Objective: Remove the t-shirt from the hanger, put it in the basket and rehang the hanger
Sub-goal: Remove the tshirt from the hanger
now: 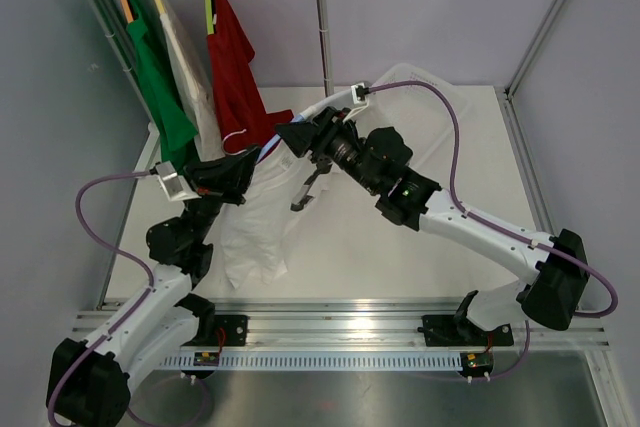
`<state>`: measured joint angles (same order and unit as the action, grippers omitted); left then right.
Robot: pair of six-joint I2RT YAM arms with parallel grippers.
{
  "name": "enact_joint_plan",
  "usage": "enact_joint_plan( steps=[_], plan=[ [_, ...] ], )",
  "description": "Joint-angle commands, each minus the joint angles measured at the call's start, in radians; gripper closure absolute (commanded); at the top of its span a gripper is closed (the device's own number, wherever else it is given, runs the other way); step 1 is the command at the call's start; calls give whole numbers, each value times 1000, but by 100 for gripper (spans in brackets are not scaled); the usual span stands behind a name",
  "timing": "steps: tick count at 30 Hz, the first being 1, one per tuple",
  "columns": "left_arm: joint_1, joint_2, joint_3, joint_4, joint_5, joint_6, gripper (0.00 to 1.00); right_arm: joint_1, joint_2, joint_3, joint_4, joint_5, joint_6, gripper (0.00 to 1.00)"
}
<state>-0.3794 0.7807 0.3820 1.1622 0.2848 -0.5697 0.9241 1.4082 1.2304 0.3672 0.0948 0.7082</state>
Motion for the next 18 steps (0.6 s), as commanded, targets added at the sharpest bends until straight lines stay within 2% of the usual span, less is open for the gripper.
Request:
enact_joint_plan(
  steps=[1,4,6,7,9,10,13,18],
  plan=[
    [-6,-27,20,159,13,13,100,7,-9,34,10,86,19,46],
    [-6,-52,17,123,27,22,100,7,-12,40,6,112,17,48],
    [-4,-75,15,102,34,36,100,7,-12,47,-7,118,17,56],
    [-6,-83,15,82,33,40,100,7,-14,49,-8,118,19,69],
    [-6,-92,18,61,40,54,100,7,-15,57,-17,120,19,83],
    [-6,-95,24,41,40,57,100,7,-15,60,-19,118,17,93],
    [-6,-95,34,19,59,59,100,7,-11,80,-36,112,14,100],
    [-6,-95,34,-10,71,74,100,7,3,104,-56,108,4,100]
  ],
)
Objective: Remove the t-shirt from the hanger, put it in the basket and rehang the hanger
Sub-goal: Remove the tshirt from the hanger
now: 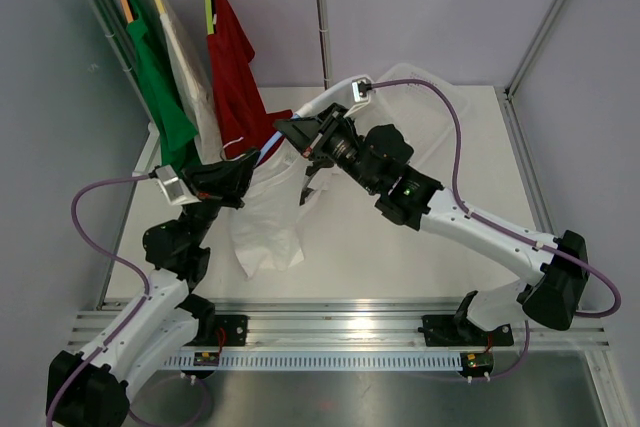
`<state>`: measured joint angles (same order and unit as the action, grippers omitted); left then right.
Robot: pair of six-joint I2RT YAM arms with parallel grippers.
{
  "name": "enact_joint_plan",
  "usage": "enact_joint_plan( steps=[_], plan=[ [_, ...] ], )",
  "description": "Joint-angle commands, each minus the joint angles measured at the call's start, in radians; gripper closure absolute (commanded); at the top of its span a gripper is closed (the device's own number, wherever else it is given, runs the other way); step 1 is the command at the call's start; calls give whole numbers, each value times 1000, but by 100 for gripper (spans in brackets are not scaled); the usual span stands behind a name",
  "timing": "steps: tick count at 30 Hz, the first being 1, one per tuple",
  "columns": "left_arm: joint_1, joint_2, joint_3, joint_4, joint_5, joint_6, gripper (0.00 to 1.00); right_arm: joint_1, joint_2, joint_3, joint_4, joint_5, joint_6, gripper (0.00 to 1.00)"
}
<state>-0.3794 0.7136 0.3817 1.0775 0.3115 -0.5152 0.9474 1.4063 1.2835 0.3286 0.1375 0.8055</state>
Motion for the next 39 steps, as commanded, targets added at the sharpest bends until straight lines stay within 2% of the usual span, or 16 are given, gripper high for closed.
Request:
enact_joint_plan(
  steps=[1,7,12,18,25,39],
  plan=[
    [-6,-28,36,68,43,23,100,-16,5,51,-17,65,-97,100],
    [-6,-36,52,4,41,46,100,-16,2,60,-31,59,-112,100],
    [-6,-39,71,-39,52,57,88,-16,-6,56,-34,54,-118,100],
    [-6,-51,80,-76,51,76,84,-16,-15,46,-28,34,-127,100],
    [-6,-60,92,-105,61,78,85,-16,-17,53,-46,30,-121,100],
    [-6,-26,91,-126,89,104,67,-16,-35,77,-83,56,-25,100]
  ],
)
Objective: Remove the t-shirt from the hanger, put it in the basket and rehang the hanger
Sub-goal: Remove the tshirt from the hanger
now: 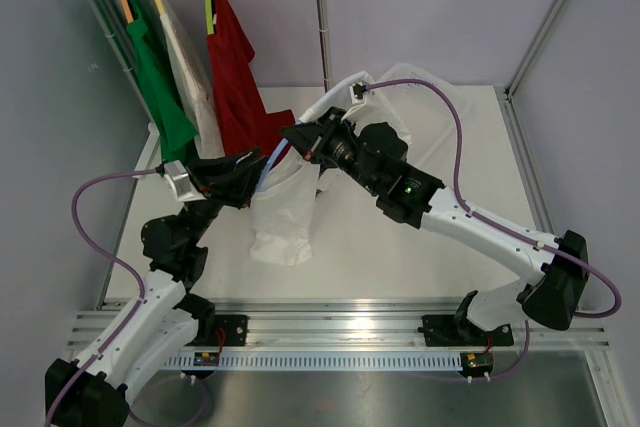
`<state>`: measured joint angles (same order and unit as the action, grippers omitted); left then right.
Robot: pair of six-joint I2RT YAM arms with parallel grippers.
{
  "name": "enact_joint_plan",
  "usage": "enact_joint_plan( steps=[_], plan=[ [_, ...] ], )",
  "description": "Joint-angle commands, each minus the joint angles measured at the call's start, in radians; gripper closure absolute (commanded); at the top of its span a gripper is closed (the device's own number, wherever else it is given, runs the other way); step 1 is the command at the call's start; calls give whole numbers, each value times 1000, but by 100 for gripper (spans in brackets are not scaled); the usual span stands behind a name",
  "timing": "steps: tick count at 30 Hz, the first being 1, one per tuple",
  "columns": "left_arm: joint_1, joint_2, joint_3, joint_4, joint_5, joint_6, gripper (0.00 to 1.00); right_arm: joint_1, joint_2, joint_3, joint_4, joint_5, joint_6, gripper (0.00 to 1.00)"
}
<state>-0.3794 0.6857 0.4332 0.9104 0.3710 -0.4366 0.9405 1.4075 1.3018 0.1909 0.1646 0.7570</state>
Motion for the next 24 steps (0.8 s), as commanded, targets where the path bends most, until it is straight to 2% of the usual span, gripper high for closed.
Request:
enact_joint_plan(
  steps=[1,11,24],
  plan=[
    [-6,2,35,41,28,30,66,-9,-38,60,51,30,28,100],
    [-6,-6,3,36,28,56,54,-9,-48,60,73,42,76,100],
    [-6,20,-10,30,28,67,53,-9,-53,76,74,23,84,100]
  ],
)
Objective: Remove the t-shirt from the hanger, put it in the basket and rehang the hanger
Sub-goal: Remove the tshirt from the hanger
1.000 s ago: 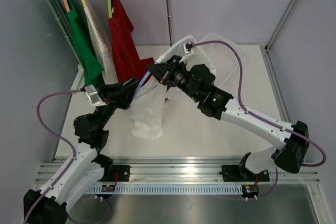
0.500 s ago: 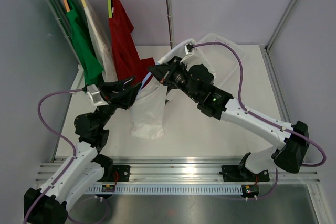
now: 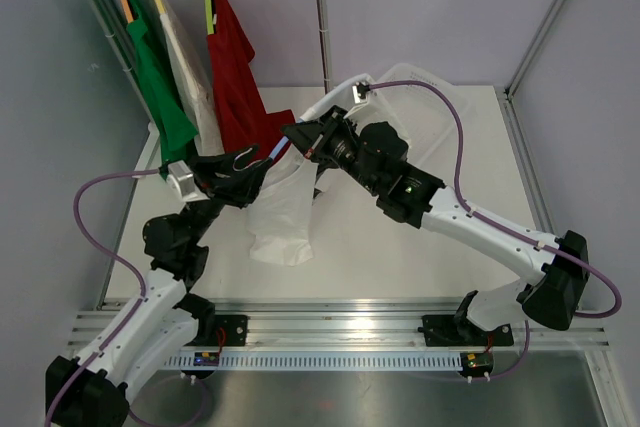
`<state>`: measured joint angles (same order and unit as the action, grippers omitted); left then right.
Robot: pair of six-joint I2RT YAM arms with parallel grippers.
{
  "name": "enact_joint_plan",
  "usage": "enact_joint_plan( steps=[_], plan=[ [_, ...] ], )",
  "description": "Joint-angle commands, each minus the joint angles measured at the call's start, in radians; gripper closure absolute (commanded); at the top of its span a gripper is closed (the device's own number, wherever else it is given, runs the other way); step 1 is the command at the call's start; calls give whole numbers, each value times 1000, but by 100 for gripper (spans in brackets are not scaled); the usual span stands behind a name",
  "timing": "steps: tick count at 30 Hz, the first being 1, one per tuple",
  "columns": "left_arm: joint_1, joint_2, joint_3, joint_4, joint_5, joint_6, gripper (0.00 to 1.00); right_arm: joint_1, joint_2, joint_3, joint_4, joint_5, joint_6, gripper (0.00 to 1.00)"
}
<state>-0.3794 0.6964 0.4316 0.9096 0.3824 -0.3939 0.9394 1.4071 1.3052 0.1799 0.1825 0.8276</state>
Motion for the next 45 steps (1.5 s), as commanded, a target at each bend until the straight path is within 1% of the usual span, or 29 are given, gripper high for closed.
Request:
enact_joint_plan(
  steps=[1,5,7,9,10,11,12,14,17,19,20,21,22,26,27,32,33,35,36,38,39,41,42,43,44,45],
  plan=[
    [-6,17,-10,31,9,26,53,-8,-54,71,87,2,16,100],
    [-6,35,-14,32,3,40,51,-8,-59,71,89,-2,18,100],
    [-6,38,-14,32,-7,43,47,-8,-60,68,87,3,16,100],
    [-6,37,-16,32,-16,43,47,-8,-63,66,92,5,16,100],
    [-6,38,-16,32,-13,46,52,-7,-63,65,90,5,15,100],
    [-6,37,-14,29,-13,46,61,-8,-63,65,90,5,16,100],
    [-6,38,-11,28,-11,44,65,-8,-63,63,93,3,16,100],
    [-6,38,-7,23,-16,44,68,-8,-62,63,93,0,15,100],
    [-6,45,-1,20,-7,47,75,-8,-59,65,93,-9,18,100],
    [-6,49,2,20,9,53,87,-8,-59,66,93,-11,19,100],
    [-6,49,6,15,12,52,91,-8,-57,66,93,-9,22,100],
    [-6,48,7,12,9,52,97,-8,-57,66,93,-9,19,100],
    [-6,49,12,5,7,52,100,-8,-59,65,95,-8,21,100],
    [-6,48,15,3,4,44,100,-8,-57,60,93,-9,13,100],
    [-6,48,15,3,1,44,100,-8,-57,60,93,-8,11,99],
    [-6,26,18,-23,-45,36,100,-8,-53,51,81,-8,-19,82],
    [-6,23,22,-32,-71,35,100,-8,-53,46,75,-6,-25,66],
    [-6,11,27,-57,-99,27,100,-8,-56,37,72,-6,-60,48],
    [-6,6,29,-64,-111,24,100,-8,-59,32,67,-8,-74,41],
    [-6,-6,26,-71,-128,20,100,-8,-65,20,53,-15,-126,34],
    [-6,-9,22,-68,-129,18,100,-8,-68,6,55,-18,-146,27],
    [-6,-11,15,-52,-134,15,100,-8,-79,-3,55,-35,-206,22],
    [-6,-14,13,-52,-140,15,100,-8,-83,-1,49,-46,-232,21],
    [-6,-11,15,-54,-151,15,100,-8,-85,-1,43,-66,-270,18],
    [-6,-12,18,-58,-158,13,100,-8,-91,2,33,-124,-363,15],
    [-6,-11,19,-61,-171,13,100,-8,-92,23,-23,-147,-410,12]
  ],
)
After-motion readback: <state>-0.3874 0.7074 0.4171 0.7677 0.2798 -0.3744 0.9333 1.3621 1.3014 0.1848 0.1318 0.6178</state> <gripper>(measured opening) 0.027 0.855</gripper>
